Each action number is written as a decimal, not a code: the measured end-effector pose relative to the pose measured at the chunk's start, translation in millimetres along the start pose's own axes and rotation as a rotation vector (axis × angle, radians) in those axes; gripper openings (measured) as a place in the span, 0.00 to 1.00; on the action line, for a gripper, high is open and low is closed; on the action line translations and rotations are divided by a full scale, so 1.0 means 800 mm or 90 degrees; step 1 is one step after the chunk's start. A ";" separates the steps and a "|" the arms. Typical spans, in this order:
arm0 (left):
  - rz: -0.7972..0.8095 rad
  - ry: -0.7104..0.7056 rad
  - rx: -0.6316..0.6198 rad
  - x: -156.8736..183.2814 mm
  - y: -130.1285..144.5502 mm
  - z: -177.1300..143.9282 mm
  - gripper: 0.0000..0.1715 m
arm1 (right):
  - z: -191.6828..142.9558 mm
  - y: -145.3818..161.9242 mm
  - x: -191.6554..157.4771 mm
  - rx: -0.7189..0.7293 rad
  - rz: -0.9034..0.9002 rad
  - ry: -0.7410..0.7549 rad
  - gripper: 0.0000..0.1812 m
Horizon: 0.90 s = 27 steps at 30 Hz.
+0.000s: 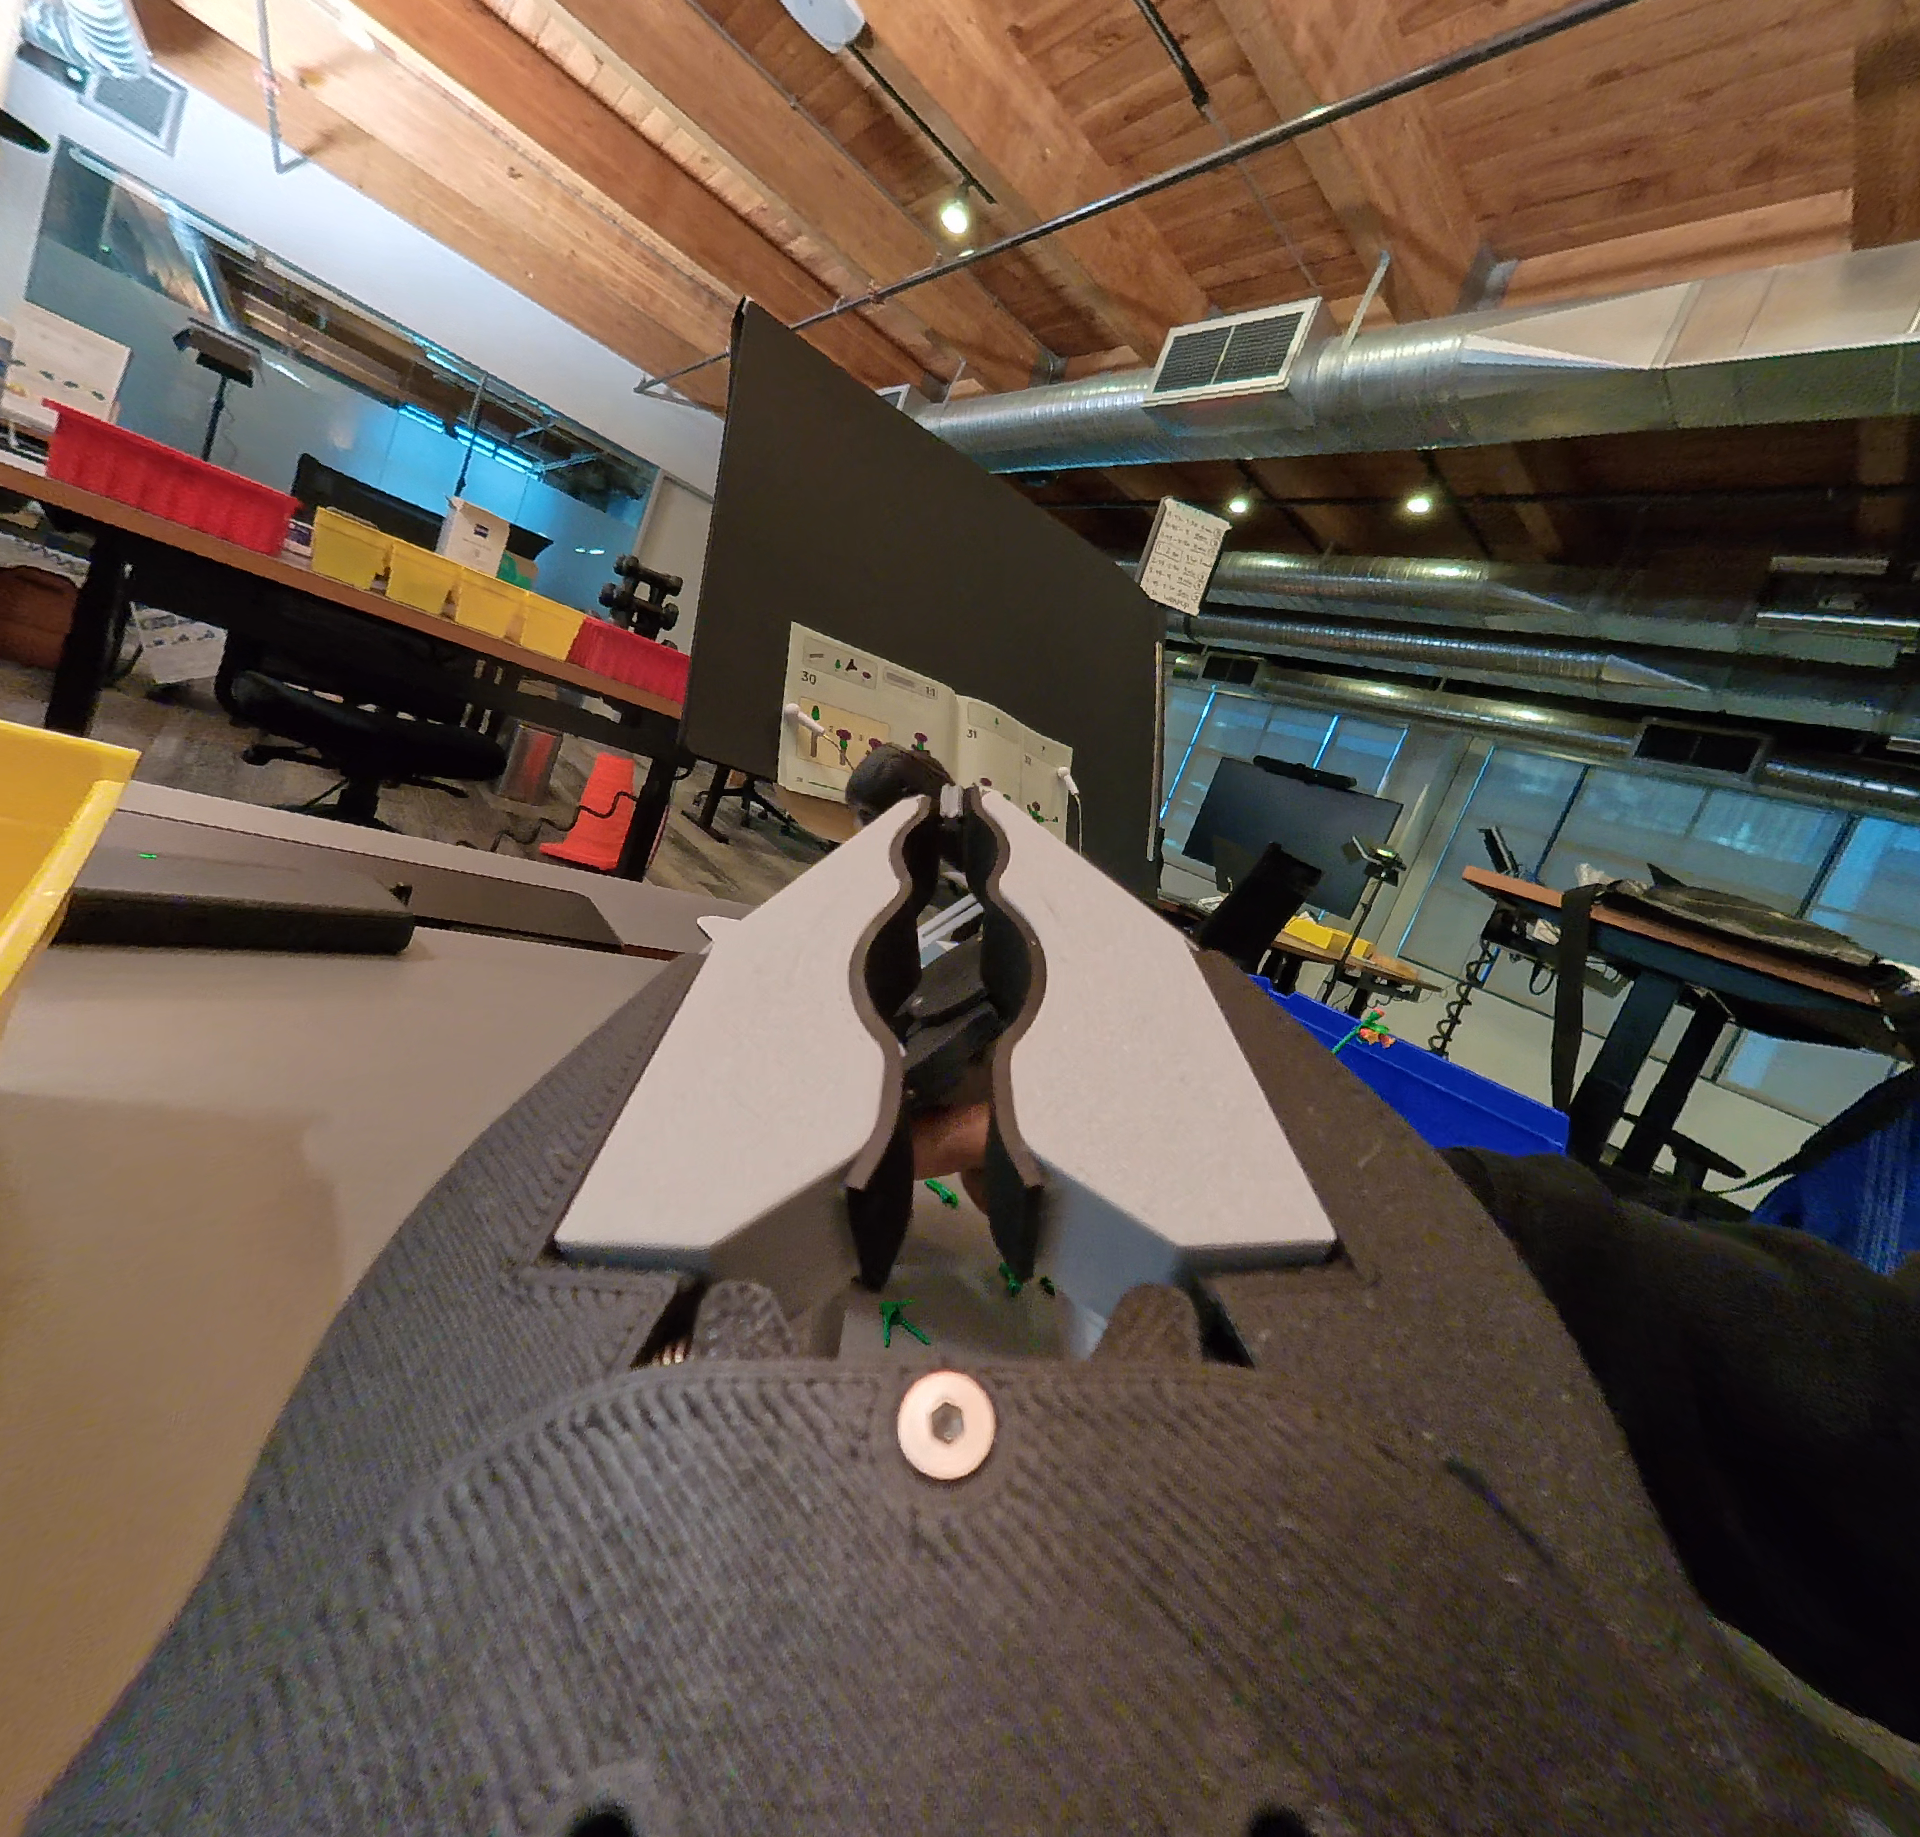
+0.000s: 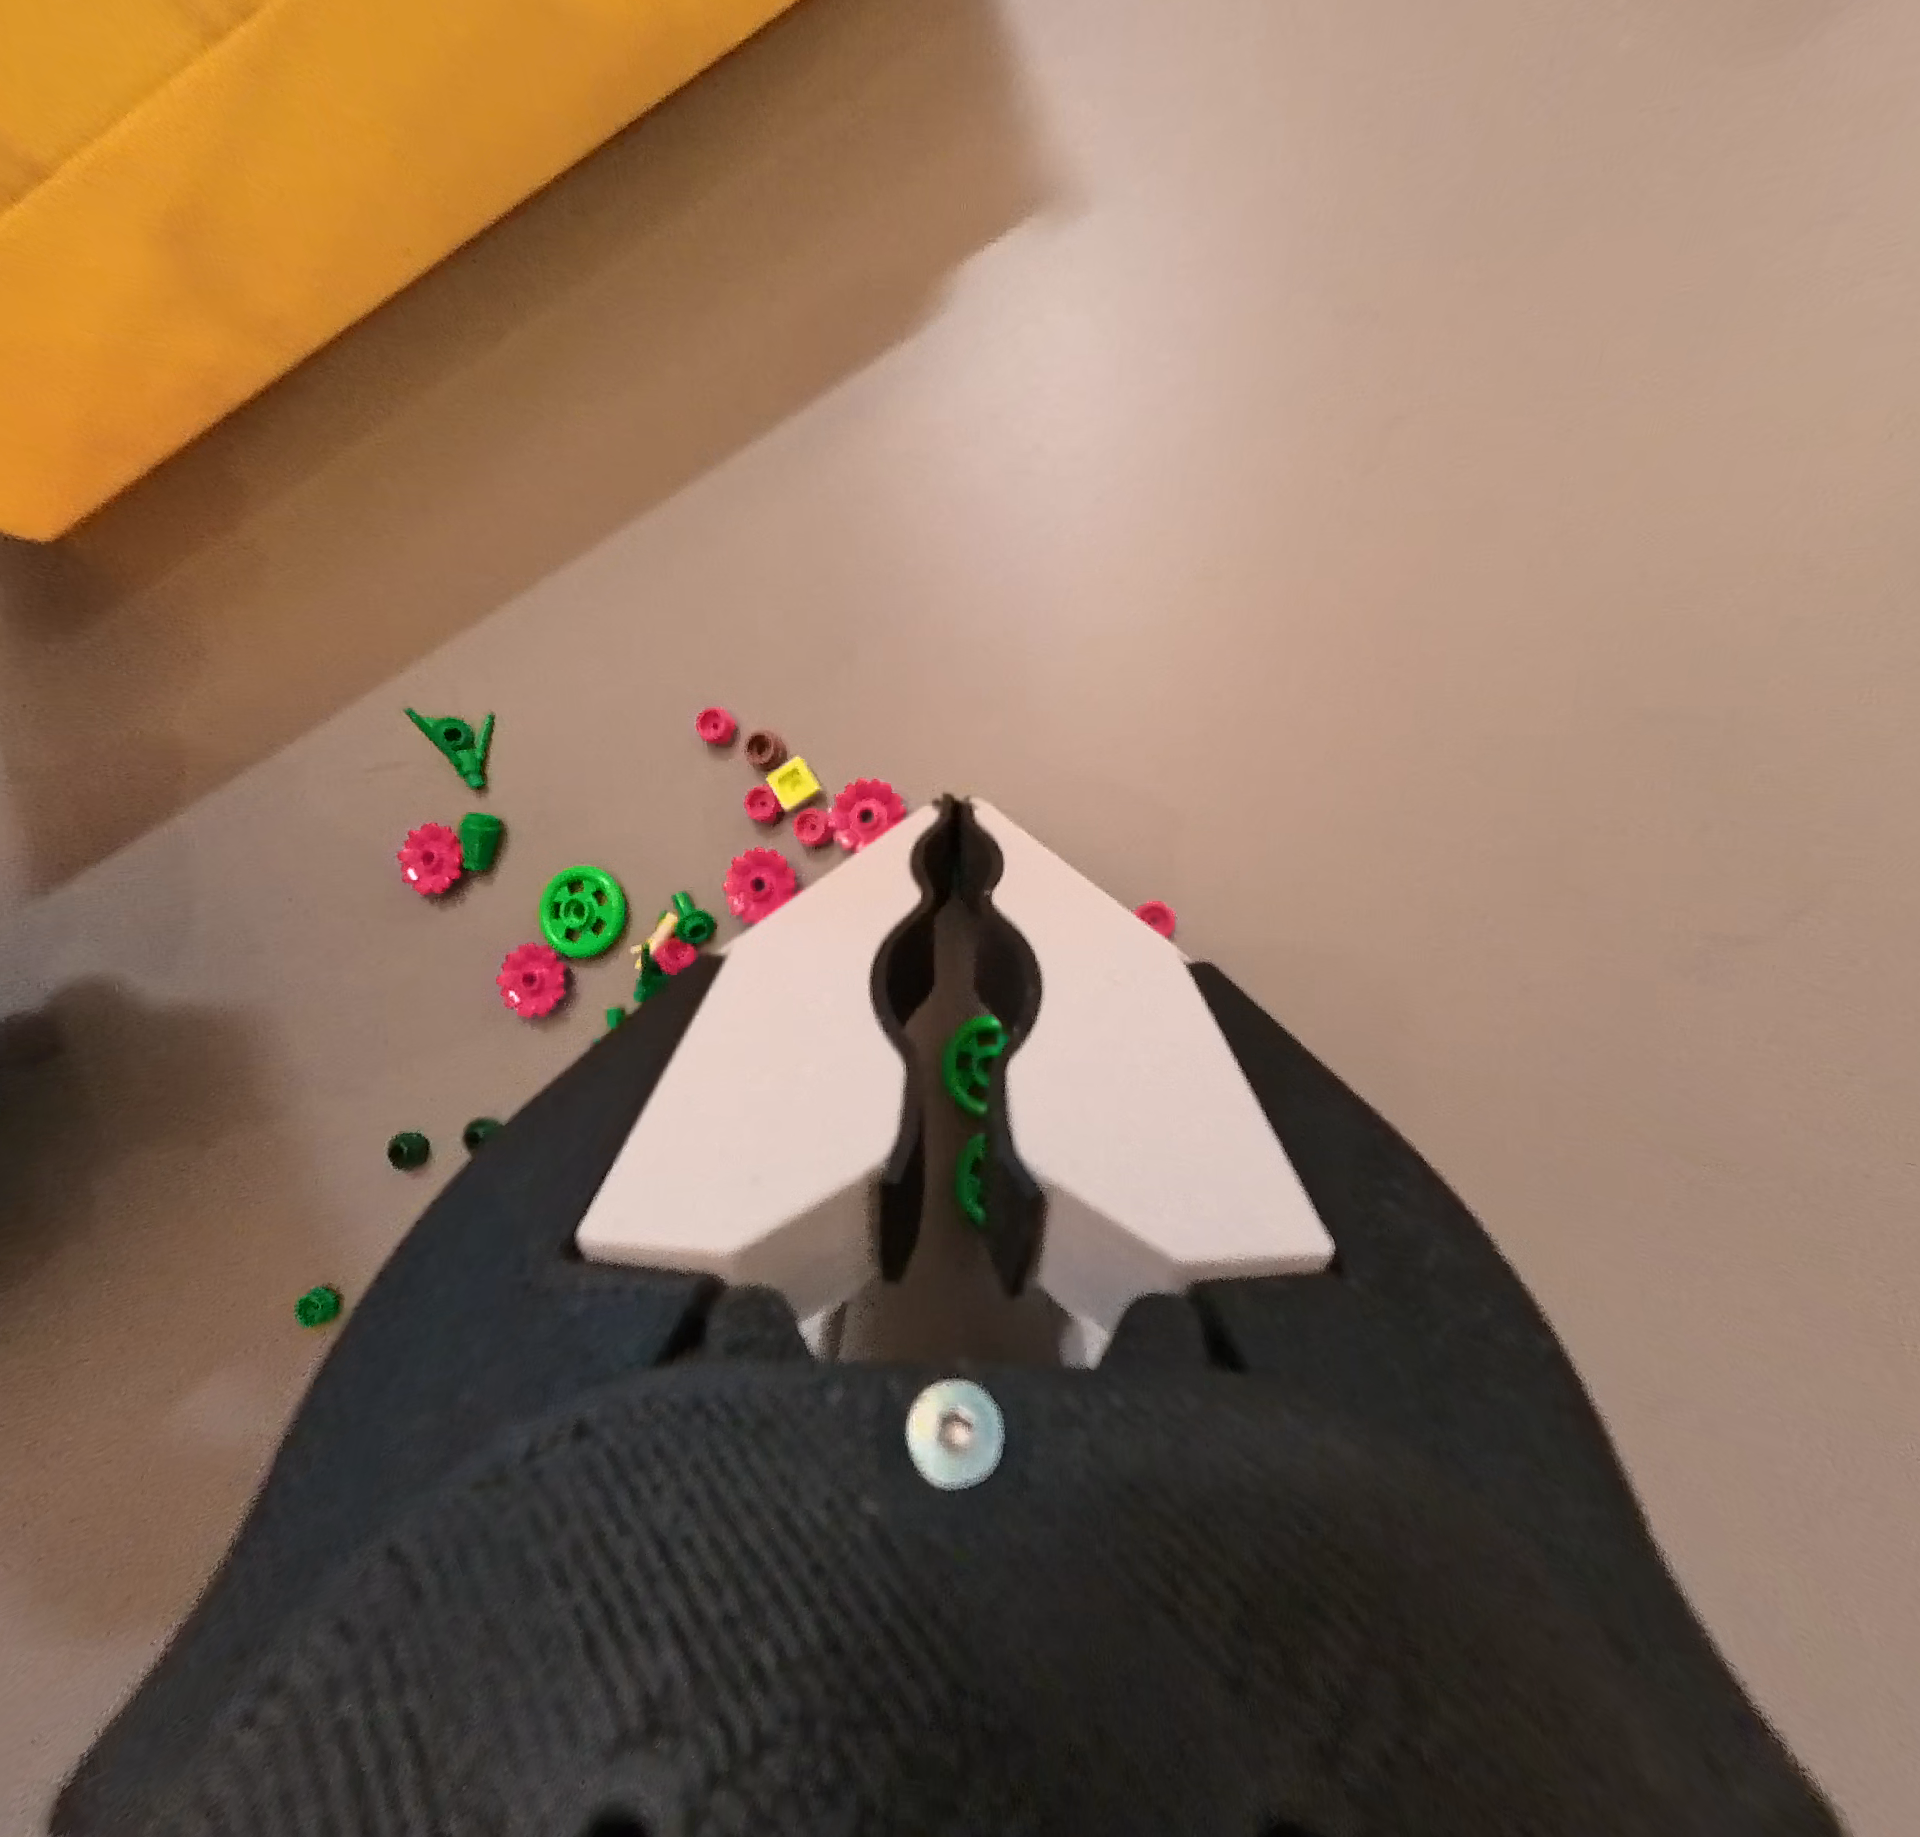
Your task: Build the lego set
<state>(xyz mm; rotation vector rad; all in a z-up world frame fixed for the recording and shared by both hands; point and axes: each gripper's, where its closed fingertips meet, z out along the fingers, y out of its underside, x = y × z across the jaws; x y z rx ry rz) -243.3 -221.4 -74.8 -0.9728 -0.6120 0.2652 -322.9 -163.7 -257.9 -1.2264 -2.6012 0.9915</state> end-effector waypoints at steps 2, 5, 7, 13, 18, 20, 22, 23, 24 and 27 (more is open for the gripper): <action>0.004 -0.003 -0.004 0.000 0.001 -0.001 0.00 | -0.007 0.002 -0.002 0.009 -0.015 0.010 0.00; 0.000 -0.004 -0.005 -0.001 0.005 0.000 0.00 | -0.024 0.004 -0.006 0.034 -0.019 0.014 0.00; -0.010 -0.003 -0.006 -0.002 0.008 0.001 0.01 | -0.033 0.008 -0.007 0.038 -0.013 0.008 0.00; -0.008 0.001 -0.017 -0.004 0.018 0.003 0.01 | -0.033 0.005 -0.021 0.014 -0.120 -0.026 0.03; -0.010 -0.004 -0.019 -0.007 0.021 0.004 0.01 | -0.019 0.028 -0.024 -0.103 -0.190 -0.018 0.06; -0.018 -0.004 -0.019 -0.009 0.020 0.003 0.00 | -0.012 0.027 -0.026 -0.118 -0.175 -0.025 0.06; -0.014 -0.007 -0.019 -0.009 0.018 0.001 0.01 | -0.010 0.024 -0.028 -0.125 -0.156 -0.034 0.06; -0.011 -0.010 -0.018 -0.009 0.017 0.001 0.00 | -0.008 0.023 -0.029 -0.130 -0.148 -0.038 0.07; -0.011 -0.012 -0.017 -0.010 0.016 0.001 0.01 | -0.007 0.022 -0.030 -0.134 -0.146 -0.038 0.07; -0.024 -0.012 -0.014 -0.011 0.014 0.001 0.00 | -0.007 0.022 -0.031 -0.149 -0.143 -0.039 0.03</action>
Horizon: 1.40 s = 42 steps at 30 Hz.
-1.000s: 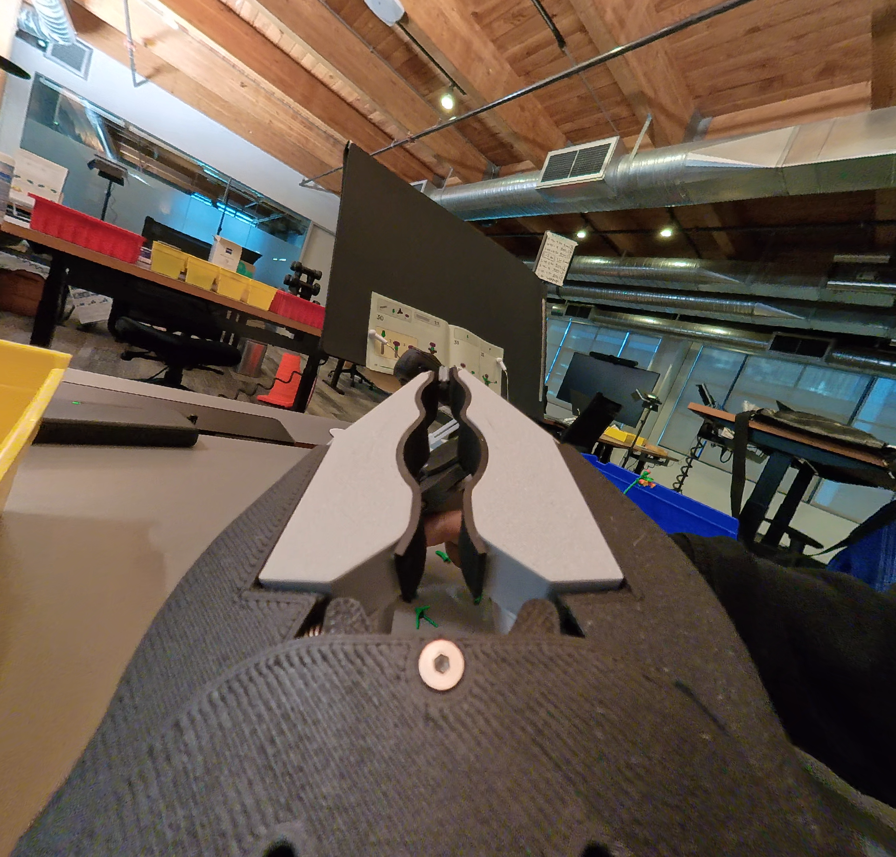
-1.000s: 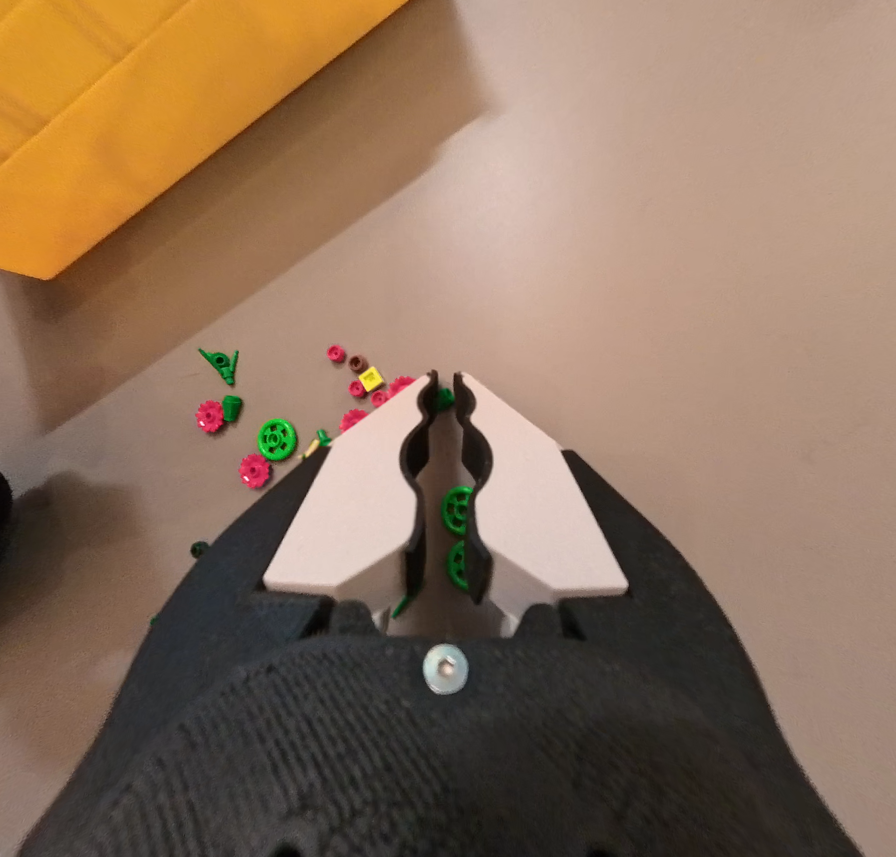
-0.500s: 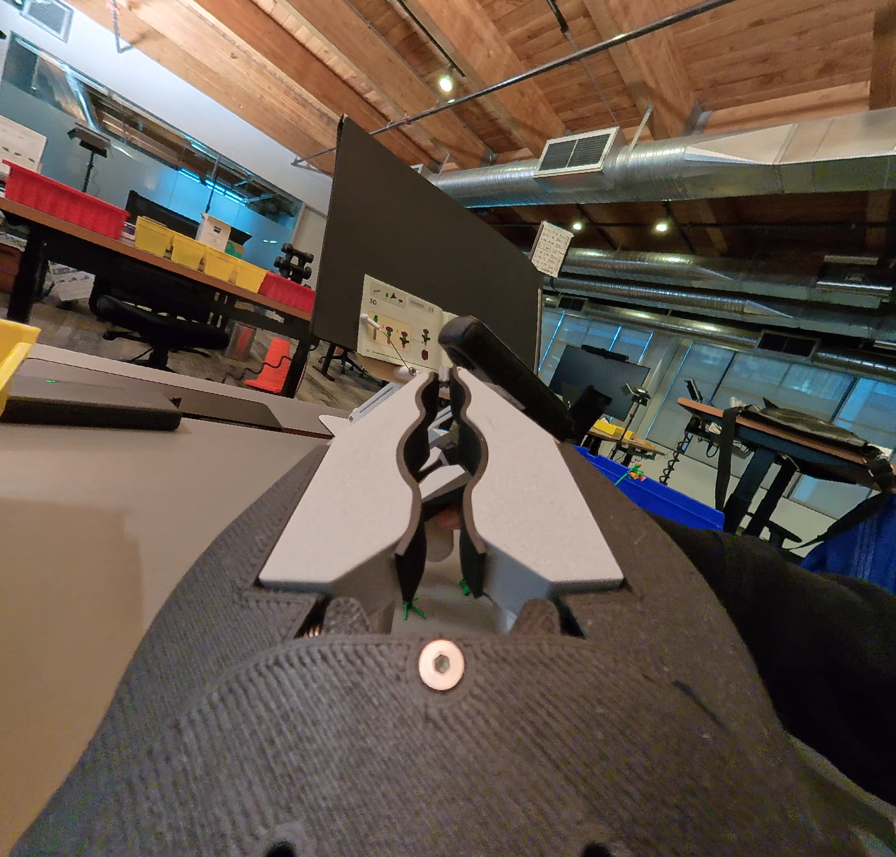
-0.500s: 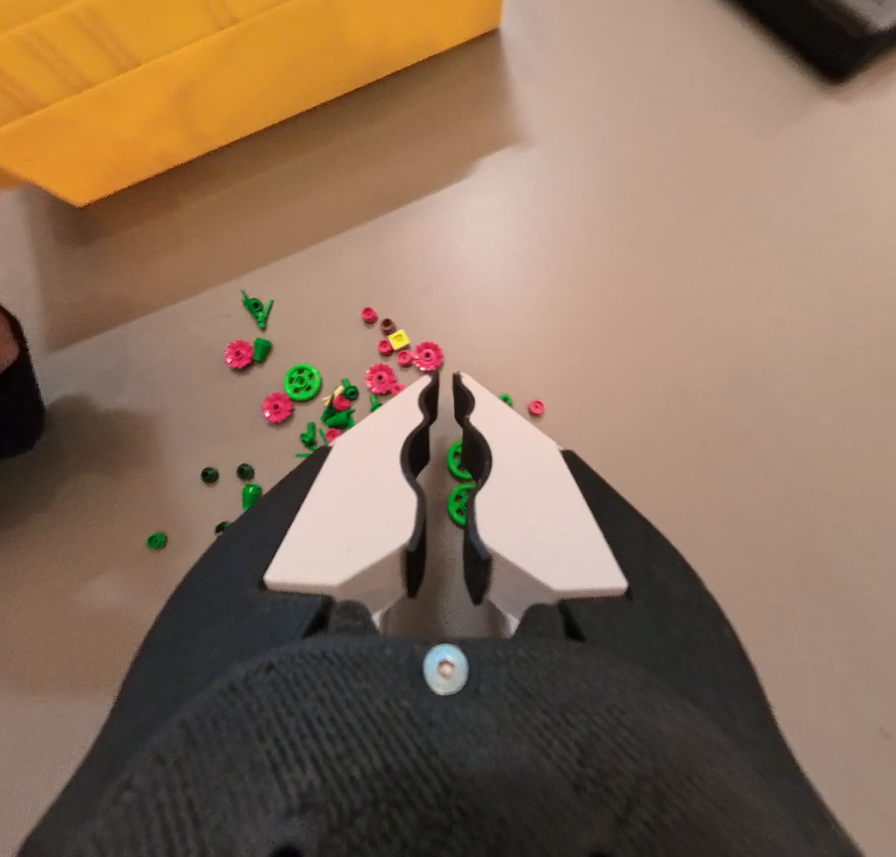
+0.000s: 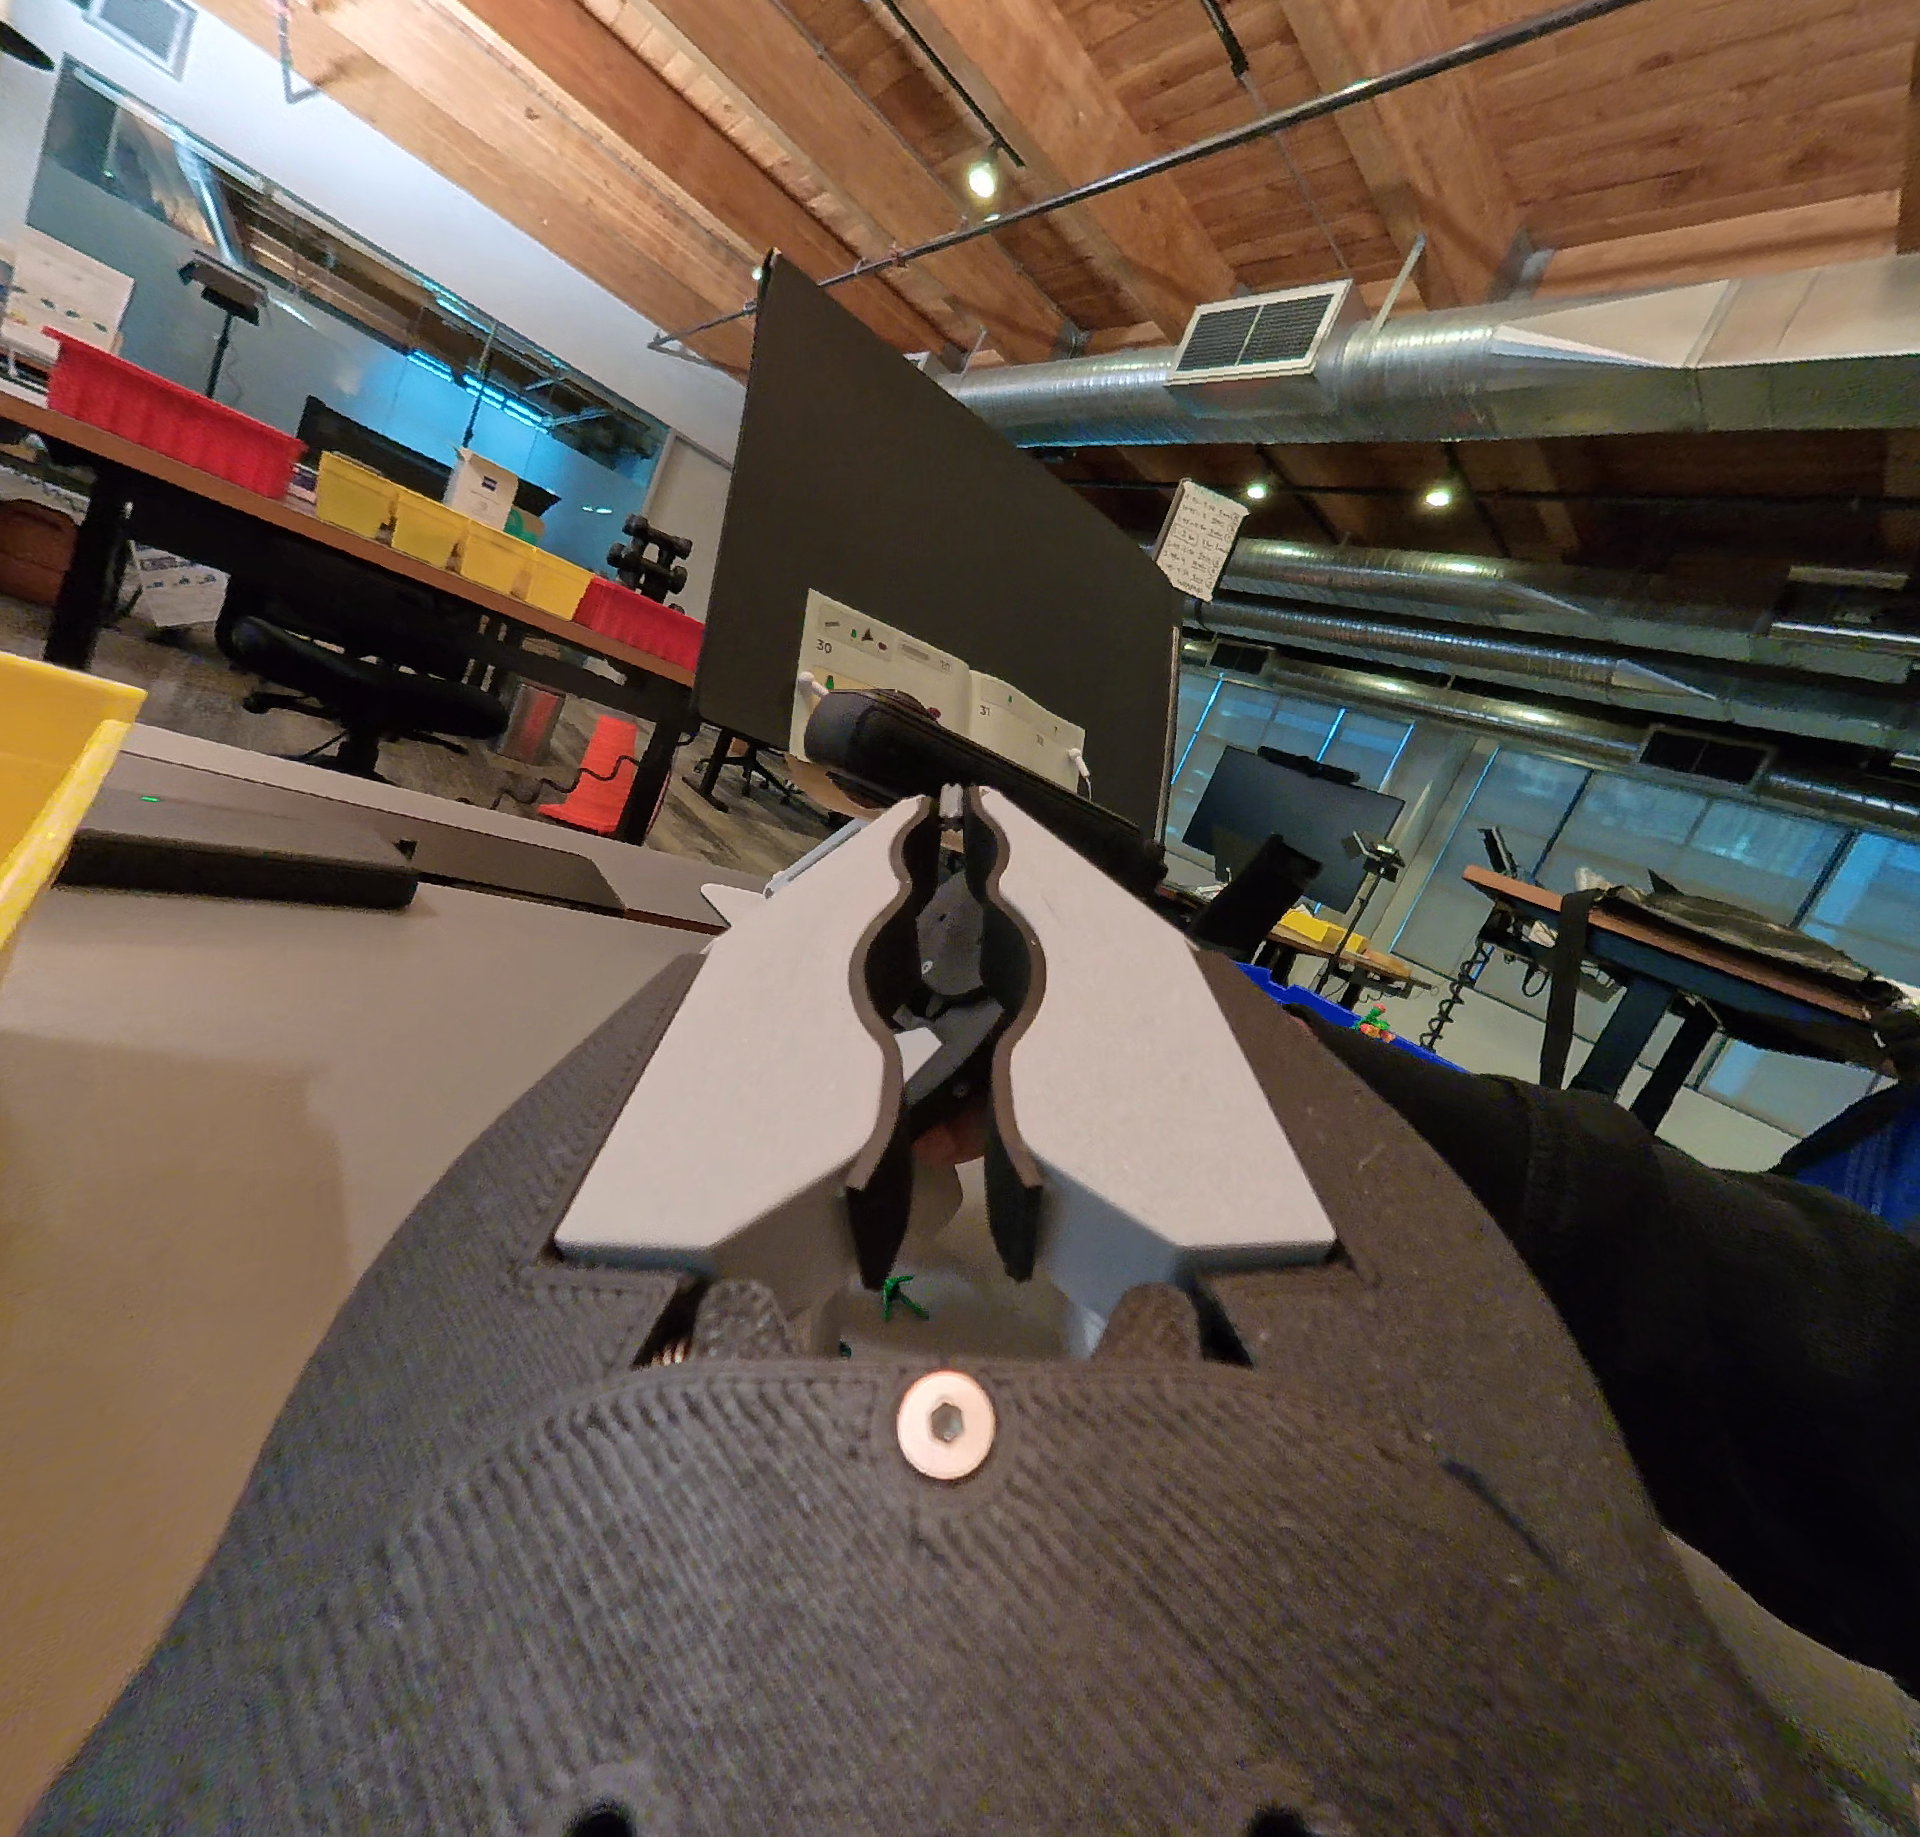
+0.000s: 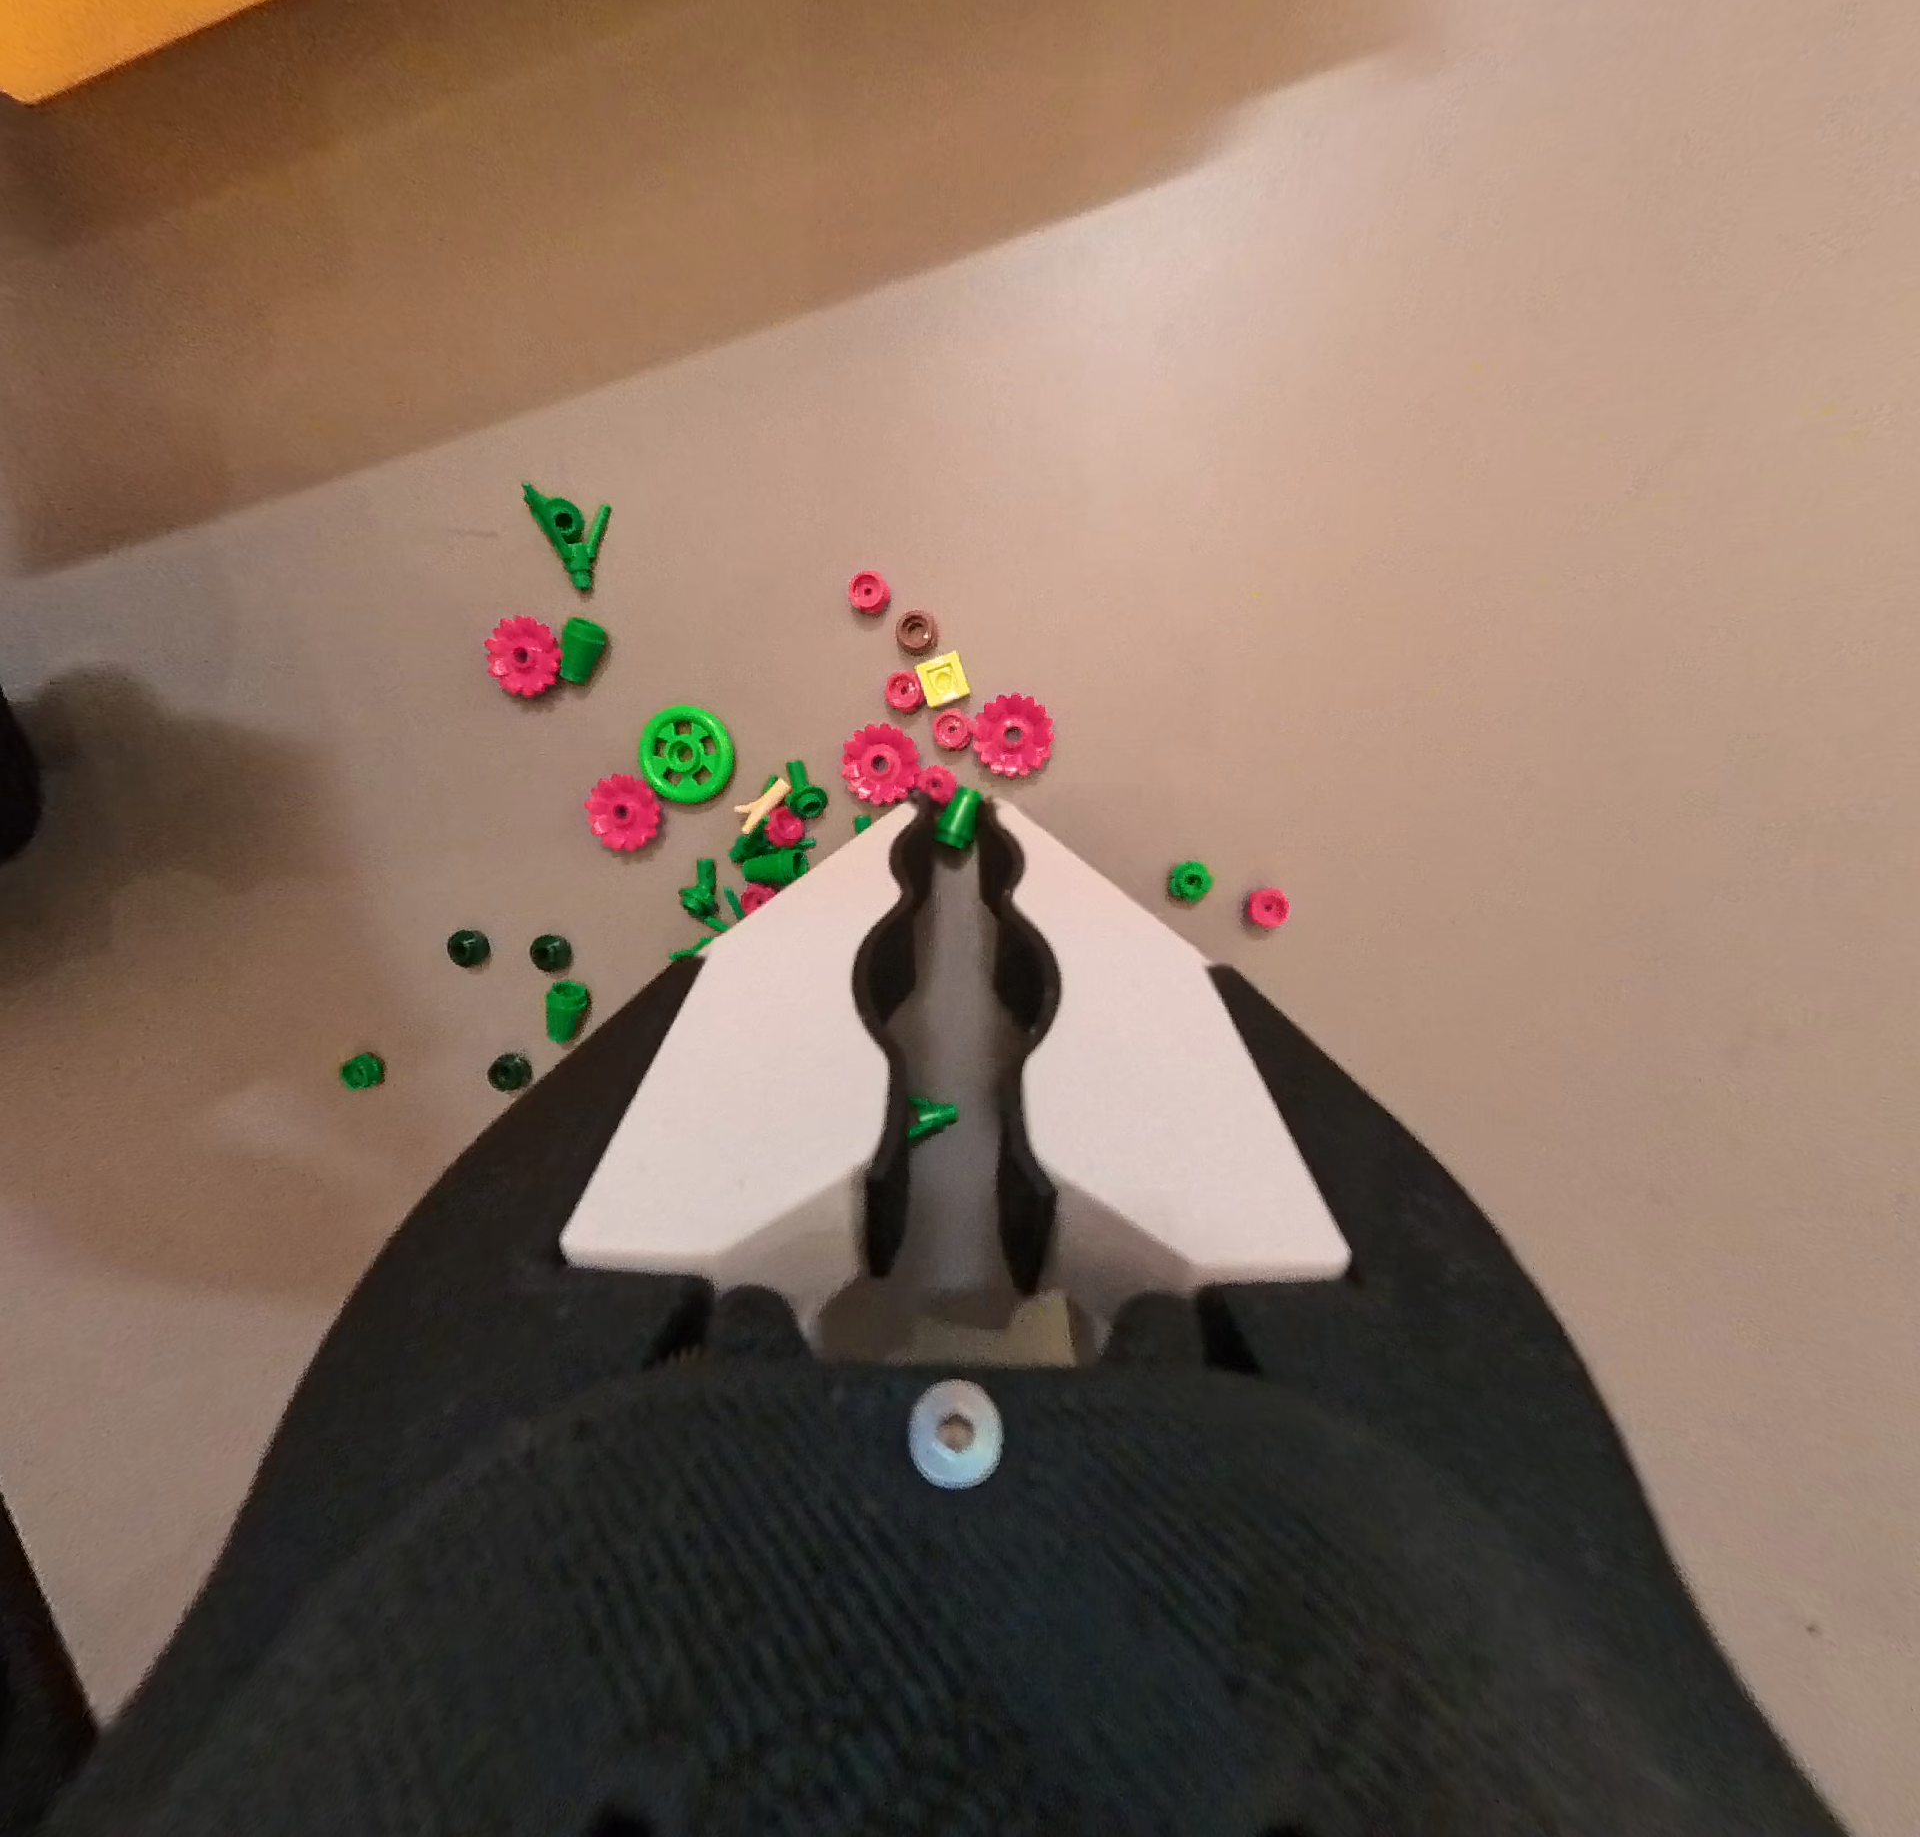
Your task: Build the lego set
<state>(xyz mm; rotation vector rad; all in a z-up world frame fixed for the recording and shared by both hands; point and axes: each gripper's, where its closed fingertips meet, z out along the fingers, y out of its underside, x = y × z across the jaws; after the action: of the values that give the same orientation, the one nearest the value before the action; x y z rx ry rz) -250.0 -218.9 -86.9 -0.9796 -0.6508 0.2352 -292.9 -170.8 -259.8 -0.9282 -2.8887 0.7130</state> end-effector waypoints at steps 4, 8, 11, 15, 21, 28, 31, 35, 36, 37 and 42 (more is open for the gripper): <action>0.000 0.001 -0.004 -0.001 0.002 0.002 0.00 | -0.004 0.003 0.000 0.003 0.017 -0.006 0.03; -0.009 0.000 -0.014 -0.001 0.003 0.001 0.00 | -0.030 -0.003 -0.013 0.108 0.084 -0.070 0.03; -0.014 0.001 -0.024 -0.001 0.006 0.003 0.00 | -0.065 0.007 -0.033 0.192 0.116 -0.103 0.03; -0.030 0.008 -0.040 0.003 0.013 0.007 0.01 | -0.098 0.055 -0.077 0.264 0.063 -0.050 0.03; -0.038 0.031 -0.078 0.020 0.034 0.016 0.01 | -0.104 0.137 -0.139 0.317 0.038 0.062 0.03; -0.037 0.053 -0.108 0.037 0.052 0.023 0.01 | -0.081 0.201 -0.165 0.263 0.071 0.097 0.03; -0.031 0.052 -0.117 0.036 0.056 0.023 0.01 | -0.086 0.211 -0.165 0.266 0.085 0.106 0.03; -0.032 0.055 -0.120 0.037 0.057 0.022 0.01 | -0.091 0.223 -0.169 0.269 0.109 0.105 0.03; -0.034 0.057 -0.121 0.038 0.057 0.022 0.01 | -0.092 0.225 -0.171 0.270 0.111 0.104 0.03; -0.036 0.059 -0.122 0.039 0.058 0.023 0.01 | -0.092 0.226 -0.172 0.270 0.110 0.104 0.03; -0.105 0.151 -0.231 0.069 0.094 0.024 0.01 | -0.138 0.200 -0.155 0.373 0.062 0.176 0.03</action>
<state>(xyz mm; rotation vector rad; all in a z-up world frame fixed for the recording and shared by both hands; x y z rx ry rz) -210.8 -139.0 -119.4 -1.2714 -0.5625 -0.1507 -85.8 -79.3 -215.8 -0.9822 -2.2089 1.2316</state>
